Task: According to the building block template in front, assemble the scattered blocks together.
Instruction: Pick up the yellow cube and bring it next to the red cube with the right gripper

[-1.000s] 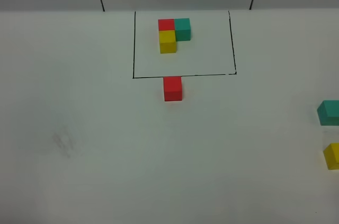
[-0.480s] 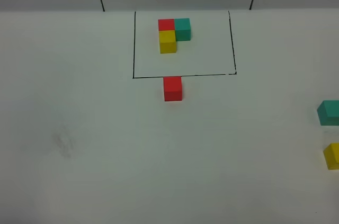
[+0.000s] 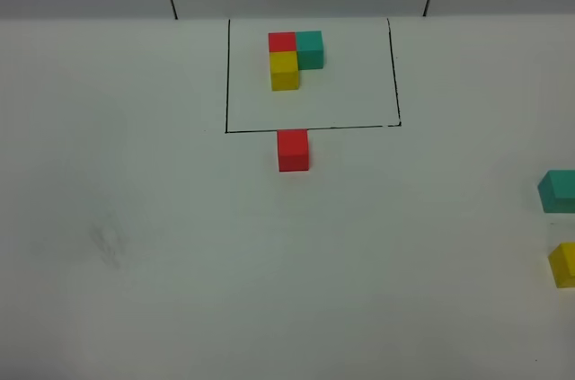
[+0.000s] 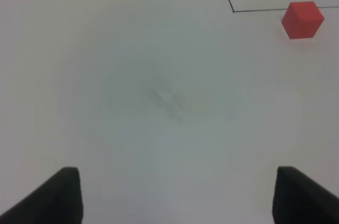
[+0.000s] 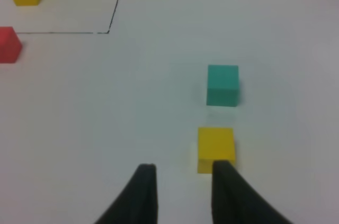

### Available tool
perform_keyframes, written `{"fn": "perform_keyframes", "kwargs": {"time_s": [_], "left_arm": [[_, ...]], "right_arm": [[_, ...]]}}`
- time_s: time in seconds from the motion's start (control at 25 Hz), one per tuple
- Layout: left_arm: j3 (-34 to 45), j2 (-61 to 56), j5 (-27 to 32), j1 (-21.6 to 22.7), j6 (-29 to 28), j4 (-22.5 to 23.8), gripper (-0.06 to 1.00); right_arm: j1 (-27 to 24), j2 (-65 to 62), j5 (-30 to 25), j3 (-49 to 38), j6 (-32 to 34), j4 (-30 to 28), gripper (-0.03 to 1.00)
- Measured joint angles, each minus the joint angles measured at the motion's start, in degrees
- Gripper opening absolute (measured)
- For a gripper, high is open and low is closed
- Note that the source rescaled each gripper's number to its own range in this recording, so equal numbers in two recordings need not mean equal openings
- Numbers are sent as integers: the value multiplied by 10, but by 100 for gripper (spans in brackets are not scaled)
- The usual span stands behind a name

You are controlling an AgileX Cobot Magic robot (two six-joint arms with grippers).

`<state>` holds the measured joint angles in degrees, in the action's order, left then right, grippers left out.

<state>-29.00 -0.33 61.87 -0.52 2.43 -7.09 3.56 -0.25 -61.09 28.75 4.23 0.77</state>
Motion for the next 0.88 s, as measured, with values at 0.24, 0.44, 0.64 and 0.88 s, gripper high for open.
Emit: {"fn": "perform_keyframes", "kwargs": {"time_s": [0.24,0.44,0.64,0.88], "left_arm": [[0,0,0,0,0,0,67],[0,0,0,0,0,0,67],[0,0,0,0,0,0,67],[0,0,0,0,0,0,67]], "right_arm": [[0,0,0,0,0,0,0],[0,0,0,0,0,0,0],[0,0,0,0,0,0,0],[0,0,0,0,0,0,0]]}}
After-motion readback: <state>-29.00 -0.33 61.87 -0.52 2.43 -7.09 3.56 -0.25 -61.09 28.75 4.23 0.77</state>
